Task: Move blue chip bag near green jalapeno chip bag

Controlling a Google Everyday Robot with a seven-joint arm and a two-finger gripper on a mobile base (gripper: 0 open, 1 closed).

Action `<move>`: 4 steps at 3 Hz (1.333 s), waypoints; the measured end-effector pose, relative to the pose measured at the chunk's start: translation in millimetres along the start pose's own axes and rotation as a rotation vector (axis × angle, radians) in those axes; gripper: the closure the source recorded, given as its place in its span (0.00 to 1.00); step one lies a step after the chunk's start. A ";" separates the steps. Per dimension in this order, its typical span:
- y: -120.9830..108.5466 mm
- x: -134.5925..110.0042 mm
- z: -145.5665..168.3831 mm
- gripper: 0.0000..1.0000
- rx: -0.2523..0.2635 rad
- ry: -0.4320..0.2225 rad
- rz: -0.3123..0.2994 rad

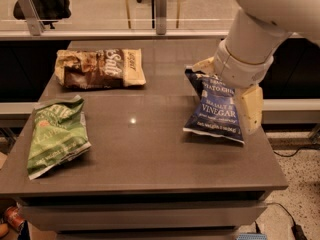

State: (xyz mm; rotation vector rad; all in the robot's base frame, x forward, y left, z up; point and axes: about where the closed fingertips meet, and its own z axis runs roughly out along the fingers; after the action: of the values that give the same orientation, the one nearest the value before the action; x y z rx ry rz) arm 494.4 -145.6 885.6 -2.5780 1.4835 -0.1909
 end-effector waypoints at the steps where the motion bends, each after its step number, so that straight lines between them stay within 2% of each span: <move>1: -5.8 -3.9 8.9 0.00 -0.014 -0.006 -0.065; 3: -16.8 12.5 31.2 0.00 -0.056 0.033 -0.091; 4: -16.6 25.6 39.9 0.18 -0.072 0.053 -0.088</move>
Offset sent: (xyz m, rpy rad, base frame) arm 0.0273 0.0063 -0.0297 -0.0622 0.0484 0.1062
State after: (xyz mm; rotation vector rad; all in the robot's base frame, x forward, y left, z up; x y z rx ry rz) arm 528.8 -156.6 850.7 -2.7185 1.4203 -0.2218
